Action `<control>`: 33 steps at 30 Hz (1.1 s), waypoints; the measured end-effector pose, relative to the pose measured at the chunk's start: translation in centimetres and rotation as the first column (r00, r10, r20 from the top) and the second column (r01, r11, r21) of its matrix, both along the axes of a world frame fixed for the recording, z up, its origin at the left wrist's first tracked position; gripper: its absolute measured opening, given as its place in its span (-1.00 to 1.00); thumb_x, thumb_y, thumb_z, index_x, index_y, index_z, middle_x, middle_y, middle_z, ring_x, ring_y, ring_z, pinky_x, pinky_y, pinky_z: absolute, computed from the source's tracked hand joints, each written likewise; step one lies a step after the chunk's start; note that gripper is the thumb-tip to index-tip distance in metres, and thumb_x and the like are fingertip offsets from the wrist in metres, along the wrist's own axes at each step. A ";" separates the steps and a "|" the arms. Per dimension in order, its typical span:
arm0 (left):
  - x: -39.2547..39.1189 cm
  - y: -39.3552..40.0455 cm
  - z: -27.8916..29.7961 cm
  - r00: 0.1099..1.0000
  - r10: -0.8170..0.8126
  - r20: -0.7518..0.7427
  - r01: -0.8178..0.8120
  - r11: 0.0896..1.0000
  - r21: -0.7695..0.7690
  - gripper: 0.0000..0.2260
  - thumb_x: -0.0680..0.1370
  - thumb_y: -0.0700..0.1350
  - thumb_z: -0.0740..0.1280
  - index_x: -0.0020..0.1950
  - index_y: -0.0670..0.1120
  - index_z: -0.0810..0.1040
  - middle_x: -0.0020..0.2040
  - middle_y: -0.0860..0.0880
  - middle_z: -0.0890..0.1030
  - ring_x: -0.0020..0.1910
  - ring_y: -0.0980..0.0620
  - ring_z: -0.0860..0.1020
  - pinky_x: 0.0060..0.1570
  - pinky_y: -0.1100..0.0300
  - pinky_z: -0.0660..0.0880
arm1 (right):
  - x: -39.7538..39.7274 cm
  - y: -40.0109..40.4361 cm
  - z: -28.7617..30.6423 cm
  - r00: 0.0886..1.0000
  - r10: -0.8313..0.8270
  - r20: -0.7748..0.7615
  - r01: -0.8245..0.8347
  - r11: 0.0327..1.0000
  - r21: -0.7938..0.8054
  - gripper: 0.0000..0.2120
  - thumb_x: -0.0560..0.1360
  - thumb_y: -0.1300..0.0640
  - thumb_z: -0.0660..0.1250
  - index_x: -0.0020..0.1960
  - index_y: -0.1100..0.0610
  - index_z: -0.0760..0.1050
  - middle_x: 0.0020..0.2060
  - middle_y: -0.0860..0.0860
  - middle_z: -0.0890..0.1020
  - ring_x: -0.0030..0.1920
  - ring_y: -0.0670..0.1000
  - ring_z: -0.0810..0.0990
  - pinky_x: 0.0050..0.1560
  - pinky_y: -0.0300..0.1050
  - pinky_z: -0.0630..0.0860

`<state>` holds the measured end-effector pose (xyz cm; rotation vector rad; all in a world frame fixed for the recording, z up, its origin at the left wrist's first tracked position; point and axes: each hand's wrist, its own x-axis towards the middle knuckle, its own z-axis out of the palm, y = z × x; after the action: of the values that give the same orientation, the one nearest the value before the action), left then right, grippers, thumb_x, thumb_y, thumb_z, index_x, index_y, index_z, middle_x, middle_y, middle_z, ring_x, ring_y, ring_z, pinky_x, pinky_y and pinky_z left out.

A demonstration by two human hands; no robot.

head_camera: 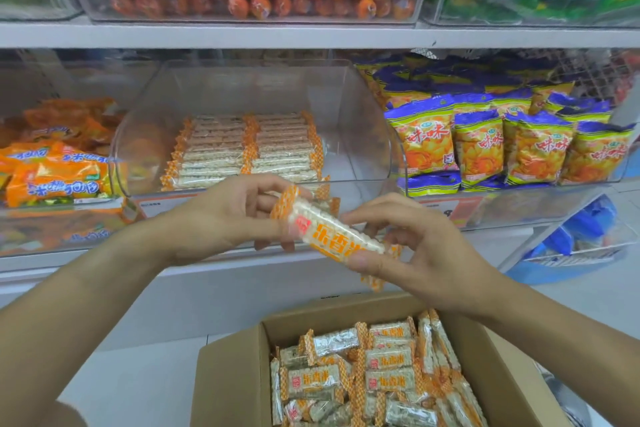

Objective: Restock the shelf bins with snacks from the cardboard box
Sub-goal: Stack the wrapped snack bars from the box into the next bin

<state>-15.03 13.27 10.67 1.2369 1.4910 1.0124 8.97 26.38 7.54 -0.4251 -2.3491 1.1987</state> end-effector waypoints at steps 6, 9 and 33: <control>0.6 0.9 0.0 0.936 0.231 0.265 -0.297 0.922 0.248 -0.53 0.43 -0.25 0.47 0.32 -0.08 0.50 -0.02 -0.16 0.71 -0.18 -0.05 0.68 -0.13 0.15 0.63 | -2.4 -0.4 1.4 0.988 -0.096 -0.120 0.077 0.985 -0.154 -0.74 0.43 -0.01 0.53 0.10 -0.10 0.60 0.00 -0.03 0.67 0.03 0.14 0.62 0.02 0.28 0.58; -0.7 1.7 -1.6 0.871 0.481 -0.104 -0.374 0.784 0.495 -0.63 0.45 -0.11 0.51 0.21 0.07 0.53 -0.01 0.01 0.68 -0.11 0.08 0.65 -0.06 0.18 0.58 | -4.3 0.5 3.2 0.946 -0.255 -0.200 0.264 0.964 0.022 -0.71 0.45 0.12 0.52 0.12 -0.04 0.54 -0.04 -0.08 0.64 -0.02 0.01 0.61 0.04 0.01 0.58; -4.1 2.2 -3.9 0.646 0.477 -0.596 -0.221 0.864 0.452 -0.88 0.55 0.11 0.38 -0.15 0.13 0.55 -0.23 0.22 0.62 -0.23 0.25 0.52 -0.20 0.18 0.47 | -22.2 11.9 0.9 0.551 -0.523 0.650 0.017 0.786 0.618 -0.58 0.69 0.22 0.03 0.53 0.25 0.27 0.44 0.25 0.43 0.40 0.21 0.44 0.36 -0.04 0.36</control>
<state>-19.13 15.51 6.78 1.7433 2.2951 1.1606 -13.20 38.29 8.43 -1.3041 -3.0154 0.0468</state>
